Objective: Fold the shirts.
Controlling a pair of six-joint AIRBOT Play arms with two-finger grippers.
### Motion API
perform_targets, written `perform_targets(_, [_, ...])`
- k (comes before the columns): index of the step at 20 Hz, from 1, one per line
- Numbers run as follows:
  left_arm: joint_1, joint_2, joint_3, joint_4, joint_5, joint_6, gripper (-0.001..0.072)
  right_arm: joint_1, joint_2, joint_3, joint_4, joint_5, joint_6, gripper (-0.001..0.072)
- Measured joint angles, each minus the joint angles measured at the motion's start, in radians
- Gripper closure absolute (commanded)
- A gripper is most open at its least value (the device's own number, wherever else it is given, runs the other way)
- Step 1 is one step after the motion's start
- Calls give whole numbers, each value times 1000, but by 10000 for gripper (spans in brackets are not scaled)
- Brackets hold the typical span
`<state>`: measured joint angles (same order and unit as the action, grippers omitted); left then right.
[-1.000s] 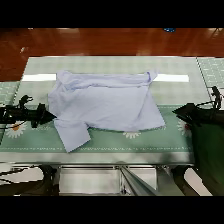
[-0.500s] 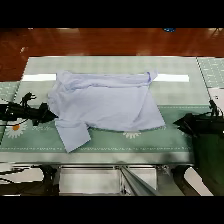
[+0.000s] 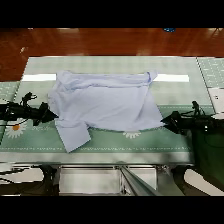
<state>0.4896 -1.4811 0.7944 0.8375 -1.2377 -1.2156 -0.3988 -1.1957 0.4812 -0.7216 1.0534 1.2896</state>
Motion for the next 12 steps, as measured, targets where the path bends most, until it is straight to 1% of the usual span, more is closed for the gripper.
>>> perform_targets(1, [0, 0, 0, 0, 0, 0, 684, 31, -29, 13, 27, -11, -2, 317])
perform_targets(2, [0, 0, 0, 0, 0, 0, 684, 65, -58, 31, 48, -26, -3, 406])
perform_targets(3, [0, 0, 1, 0, 0, 1, 684, 100, -85, 52, 56, -53, -5, 648])
perform_targets(4, [0, 0, 1, 0, 0, 1, 684, 130, -104, 74, 51, -76, -5, 692])
perform_targets(6, [1, 12, 1, -4, -14, 8, 684, 183, -123, 134, 60, -79, -10, 692])
perform_targets(8, [8, 50, 10, -29, -18, 18, 685, 216, -109, 220, 53, -29, -14, 692])
perform_targets(10, [25, 117, 48, -137, -18, 43, 684, 227, -61, 340, 36, 3, -5, 692])
perform_targets(12, [39, 203, 125, -301, -7, 71, 685, 224, 5, 497, 15, 32, 13, 692])
